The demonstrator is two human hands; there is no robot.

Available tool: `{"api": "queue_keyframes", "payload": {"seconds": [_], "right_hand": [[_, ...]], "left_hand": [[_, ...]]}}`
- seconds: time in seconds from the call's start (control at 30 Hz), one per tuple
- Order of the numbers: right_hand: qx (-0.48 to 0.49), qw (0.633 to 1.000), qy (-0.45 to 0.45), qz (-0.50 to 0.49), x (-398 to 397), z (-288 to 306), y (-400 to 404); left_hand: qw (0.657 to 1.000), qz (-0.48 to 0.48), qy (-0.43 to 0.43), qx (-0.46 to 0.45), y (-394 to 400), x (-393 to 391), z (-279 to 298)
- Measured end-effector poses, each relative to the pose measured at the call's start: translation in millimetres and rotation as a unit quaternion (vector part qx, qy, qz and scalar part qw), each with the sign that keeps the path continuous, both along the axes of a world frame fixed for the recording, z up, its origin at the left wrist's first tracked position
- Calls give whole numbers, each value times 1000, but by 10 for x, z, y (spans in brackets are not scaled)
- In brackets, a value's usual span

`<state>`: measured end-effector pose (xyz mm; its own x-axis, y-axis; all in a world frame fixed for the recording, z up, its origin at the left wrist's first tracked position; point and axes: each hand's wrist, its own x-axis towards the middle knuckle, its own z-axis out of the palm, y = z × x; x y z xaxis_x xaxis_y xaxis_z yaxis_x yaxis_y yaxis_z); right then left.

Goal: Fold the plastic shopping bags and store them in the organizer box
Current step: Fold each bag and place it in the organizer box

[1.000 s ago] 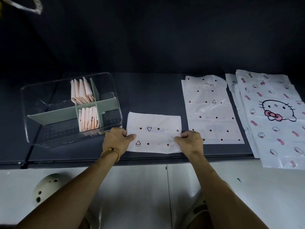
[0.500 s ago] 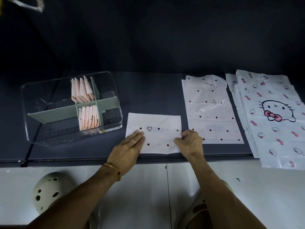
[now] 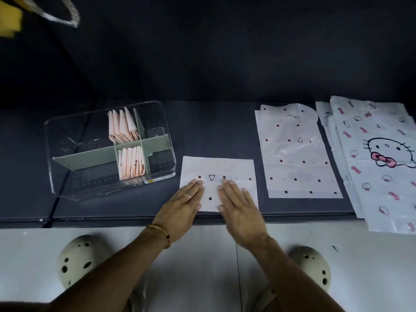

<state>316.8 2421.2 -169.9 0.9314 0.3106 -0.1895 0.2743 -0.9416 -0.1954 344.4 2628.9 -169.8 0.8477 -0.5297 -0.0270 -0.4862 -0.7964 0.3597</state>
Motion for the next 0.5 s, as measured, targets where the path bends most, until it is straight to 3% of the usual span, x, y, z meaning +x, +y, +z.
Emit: {"api": "queue_keyframes", "payload": {"seconds": [0.2, 0.5], "right_hand": [[-1, 1000, 28, -1, -44, 102, -700], [25, 997, -75, -11, -31, 287, -437]], "left_hand": [[1000, 18, 14, -15, -9, 15, 2], [999, 10, 48, 10, 0, 43, 61]]}}
